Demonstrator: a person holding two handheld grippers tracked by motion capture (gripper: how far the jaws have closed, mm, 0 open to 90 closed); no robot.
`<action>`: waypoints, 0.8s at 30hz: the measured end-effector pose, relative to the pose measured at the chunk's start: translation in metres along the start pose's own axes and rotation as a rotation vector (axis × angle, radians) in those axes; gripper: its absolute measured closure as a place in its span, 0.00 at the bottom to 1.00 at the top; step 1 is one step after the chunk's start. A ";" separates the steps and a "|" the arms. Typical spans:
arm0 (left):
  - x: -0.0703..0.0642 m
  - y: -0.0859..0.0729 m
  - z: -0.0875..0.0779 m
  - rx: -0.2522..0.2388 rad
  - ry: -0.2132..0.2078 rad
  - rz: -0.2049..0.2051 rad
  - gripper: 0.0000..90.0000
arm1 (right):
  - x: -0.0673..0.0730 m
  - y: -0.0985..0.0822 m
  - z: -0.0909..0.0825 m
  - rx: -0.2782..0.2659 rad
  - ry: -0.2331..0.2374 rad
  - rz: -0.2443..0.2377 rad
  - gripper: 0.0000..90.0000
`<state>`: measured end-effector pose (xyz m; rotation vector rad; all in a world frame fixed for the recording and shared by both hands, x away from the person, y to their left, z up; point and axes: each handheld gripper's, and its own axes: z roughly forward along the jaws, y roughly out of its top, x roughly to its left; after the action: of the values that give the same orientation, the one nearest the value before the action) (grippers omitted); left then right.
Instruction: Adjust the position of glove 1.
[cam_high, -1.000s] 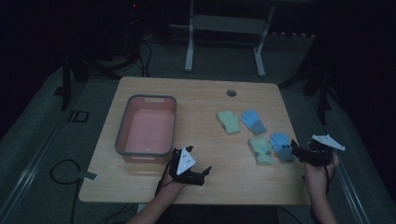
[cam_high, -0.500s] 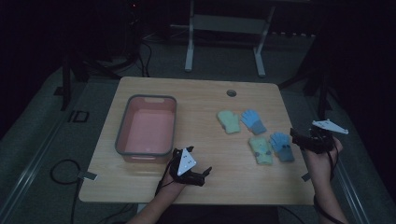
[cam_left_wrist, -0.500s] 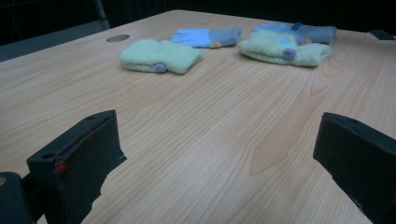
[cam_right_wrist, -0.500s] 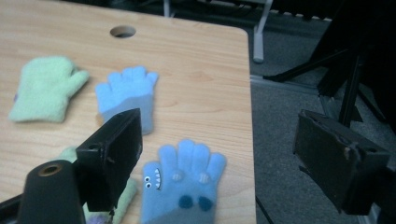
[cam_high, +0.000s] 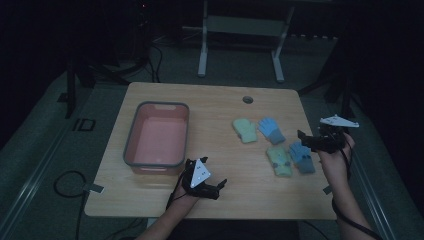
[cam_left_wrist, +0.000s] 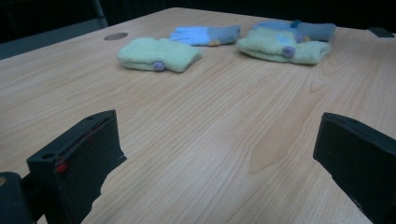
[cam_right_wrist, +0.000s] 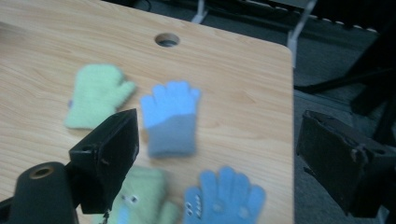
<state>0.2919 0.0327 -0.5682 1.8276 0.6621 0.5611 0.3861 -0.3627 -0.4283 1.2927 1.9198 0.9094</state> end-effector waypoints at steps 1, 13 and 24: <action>0.000 0.000 0.000 0.000 -0.003 0.000 0.01 | 0.002 0.002 0.001 -0.003 0.003 0.003 0.14; -0.001 0.000 0.000 0.003 -0.004 -0.001 0.01 | 0.031 0.020 0.023 -0.008 0.080 -0.012 0.12; -0.003 0.000 0.000 0.003 -0.004 0.014 0.01 | 0.065 0.028 0.052 0.008 0.170 -0.063 0.18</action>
<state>0.2903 0.0305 -0.5681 1.8369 0.6479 0.5660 0.4218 -0.2841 -0.4427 1.1848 2.0838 1.0076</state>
